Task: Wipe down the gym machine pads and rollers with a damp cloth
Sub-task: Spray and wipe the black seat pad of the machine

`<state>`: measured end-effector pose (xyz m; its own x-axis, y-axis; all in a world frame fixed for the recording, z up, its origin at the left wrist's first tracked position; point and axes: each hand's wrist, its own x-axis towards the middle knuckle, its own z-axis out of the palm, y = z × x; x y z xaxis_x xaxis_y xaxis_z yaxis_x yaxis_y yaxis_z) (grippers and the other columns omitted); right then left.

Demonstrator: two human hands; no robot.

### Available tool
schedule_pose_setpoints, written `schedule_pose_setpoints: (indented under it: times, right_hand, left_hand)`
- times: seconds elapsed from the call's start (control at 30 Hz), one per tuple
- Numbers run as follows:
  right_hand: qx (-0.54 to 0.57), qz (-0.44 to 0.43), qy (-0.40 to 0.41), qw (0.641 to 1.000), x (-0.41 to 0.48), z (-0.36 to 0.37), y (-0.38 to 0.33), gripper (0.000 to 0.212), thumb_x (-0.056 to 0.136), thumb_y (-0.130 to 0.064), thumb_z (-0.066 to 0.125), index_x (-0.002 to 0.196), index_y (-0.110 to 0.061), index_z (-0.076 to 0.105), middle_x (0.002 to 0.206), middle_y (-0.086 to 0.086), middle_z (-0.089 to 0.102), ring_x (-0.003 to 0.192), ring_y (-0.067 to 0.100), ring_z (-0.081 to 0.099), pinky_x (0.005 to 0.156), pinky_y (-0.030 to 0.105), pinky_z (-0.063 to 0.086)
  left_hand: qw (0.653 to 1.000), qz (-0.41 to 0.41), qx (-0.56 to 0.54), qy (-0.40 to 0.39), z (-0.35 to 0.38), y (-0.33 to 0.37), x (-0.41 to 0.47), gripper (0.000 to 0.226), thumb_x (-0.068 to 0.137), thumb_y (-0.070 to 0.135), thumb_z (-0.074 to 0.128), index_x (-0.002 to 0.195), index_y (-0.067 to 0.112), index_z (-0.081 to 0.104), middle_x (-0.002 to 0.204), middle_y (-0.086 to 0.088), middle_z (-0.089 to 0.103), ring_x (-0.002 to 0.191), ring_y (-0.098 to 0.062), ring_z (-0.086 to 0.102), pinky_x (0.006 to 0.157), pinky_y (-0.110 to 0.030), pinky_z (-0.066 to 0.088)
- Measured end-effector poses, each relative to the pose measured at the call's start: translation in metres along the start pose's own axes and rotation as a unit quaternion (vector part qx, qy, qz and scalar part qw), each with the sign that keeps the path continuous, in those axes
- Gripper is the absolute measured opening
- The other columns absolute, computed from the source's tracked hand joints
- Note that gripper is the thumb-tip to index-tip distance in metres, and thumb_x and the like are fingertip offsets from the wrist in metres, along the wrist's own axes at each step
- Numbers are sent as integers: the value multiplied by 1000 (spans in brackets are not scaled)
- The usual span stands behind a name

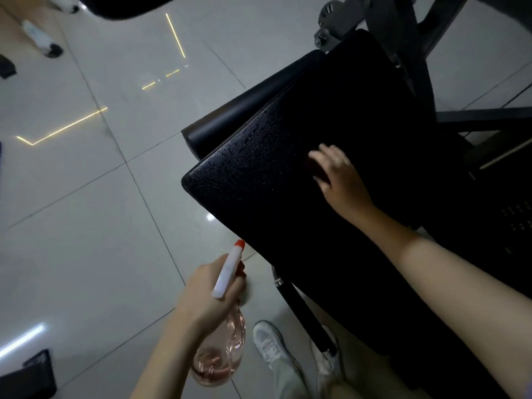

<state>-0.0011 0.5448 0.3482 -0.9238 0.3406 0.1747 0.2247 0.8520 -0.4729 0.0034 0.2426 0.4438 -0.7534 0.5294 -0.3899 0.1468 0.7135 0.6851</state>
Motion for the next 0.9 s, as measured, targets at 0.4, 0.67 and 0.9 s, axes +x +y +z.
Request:
schedule_pose_setpoints:
  times: [0.4, 0.67, 0.9]
  right_hand:
    - [24, -183, -34, 982, -58, 49, -68, 63, 72, -1, 68, 127, -19, 43, 138, 13, 47, 132, 30, 33, 106, 47, 31]
    - [86, 88, 101, 987, -29, 62, -108, 46, 83, -5, 61, 128, -10, 54, 141, 15, 45, 136, 34, 33, 109, 51, 34]
    - [5, -235, -65, 970, -69, 53, -81, 63, 73, -4, 69, 128, -20, 43, 139, 6, 42, 130, 27, 35, 105, 48, 33]
  left_hand:
    - [998, -30, -20, 45, 5, -20, -15, 62, 72, 62, 35, 95, 9, 59, 86, -7, 67, 68, -27, 65, 73, -52, 53]
    - [996, -40, -44, 64, 6, -39, -24, 58, 70, 60, 36, 92, 11, 58, 79, -9, 66, 66, -28, 66, 65, -55, 54]
    - [995, -60, -61, 59, 10, -47, -22, 39, 79, 40, 45, 93, 6, 58, 82, -14, 66, 69, -34, 64, 64, -53, 54]
